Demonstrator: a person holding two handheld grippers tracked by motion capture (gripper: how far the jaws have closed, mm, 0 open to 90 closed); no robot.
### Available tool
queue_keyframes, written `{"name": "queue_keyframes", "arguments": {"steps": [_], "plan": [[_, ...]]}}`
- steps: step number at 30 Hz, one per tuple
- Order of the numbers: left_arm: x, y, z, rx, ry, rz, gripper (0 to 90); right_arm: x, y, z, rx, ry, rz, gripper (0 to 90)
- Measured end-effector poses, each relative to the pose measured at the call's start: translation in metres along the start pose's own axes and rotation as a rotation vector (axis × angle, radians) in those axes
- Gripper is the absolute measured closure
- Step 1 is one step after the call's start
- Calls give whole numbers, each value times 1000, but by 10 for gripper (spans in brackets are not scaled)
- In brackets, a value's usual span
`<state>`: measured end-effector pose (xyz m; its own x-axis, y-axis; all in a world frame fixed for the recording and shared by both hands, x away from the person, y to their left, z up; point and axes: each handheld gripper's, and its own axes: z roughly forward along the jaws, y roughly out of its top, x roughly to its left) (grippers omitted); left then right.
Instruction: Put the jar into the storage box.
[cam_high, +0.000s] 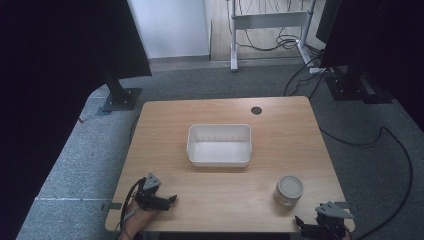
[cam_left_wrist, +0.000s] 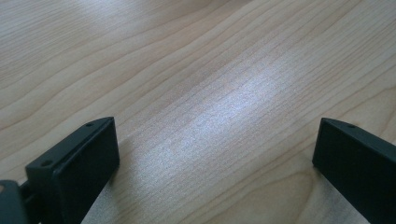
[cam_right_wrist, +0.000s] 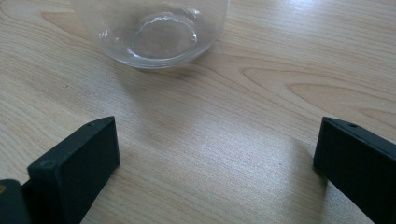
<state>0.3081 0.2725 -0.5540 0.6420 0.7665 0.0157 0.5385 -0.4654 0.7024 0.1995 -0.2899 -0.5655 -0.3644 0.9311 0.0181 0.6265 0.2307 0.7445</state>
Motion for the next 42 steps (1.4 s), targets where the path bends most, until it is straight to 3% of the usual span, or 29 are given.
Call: {"name": "queue_keyframes", "arguments": {"steps": [22, 42], "plan": [[0, 1, 1, 0, 14, -12, 2, 8, 15, -4, -61, 44, -4, 7], [0, 1, 1, 0, 14, -12, 2, 19, 34, 3, -92, 76, -41, 0]]}}
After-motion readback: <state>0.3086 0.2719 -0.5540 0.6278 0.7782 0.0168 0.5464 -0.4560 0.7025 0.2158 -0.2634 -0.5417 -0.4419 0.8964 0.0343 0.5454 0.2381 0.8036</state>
